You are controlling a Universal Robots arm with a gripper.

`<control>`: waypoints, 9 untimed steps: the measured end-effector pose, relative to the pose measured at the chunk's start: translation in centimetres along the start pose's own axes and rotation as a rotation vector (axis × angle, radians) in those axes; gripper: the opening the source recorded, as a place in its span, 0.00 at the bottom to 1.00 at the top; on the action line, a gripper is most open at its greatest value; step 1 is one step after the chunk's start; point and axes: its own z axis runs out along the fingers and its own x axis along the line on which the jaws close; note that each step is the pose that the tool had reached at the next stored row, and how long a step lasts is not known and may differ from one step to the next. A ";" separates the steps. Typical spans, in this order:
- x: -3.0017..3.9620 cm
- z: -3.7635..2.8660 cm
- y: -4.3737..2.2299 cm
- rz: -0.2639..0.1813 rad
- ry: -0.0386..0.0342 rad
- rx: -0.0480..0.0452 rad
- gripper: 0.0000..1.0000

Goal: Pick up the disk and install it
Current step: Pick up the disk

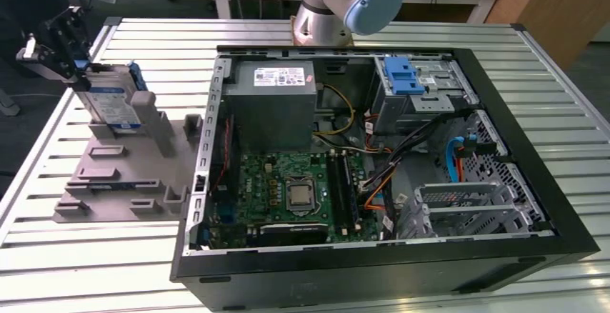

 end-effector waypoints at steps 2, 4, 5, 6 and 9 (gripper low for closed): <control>0.00 0.00 0.00 0.000 0.0003 0.0001 0.36; 0.00 -0.01 0.00 0.000 0.0004 -0.0001 0.36; 0.00 -0.01 0.00 0.000 0.0005 -0.0003 0.36; 0.00 0.02 0.00 0.000 0.0006 -0.0003 0.36; 0.00 0.12 0.01 0.000 0.0006 -0.0005 0.36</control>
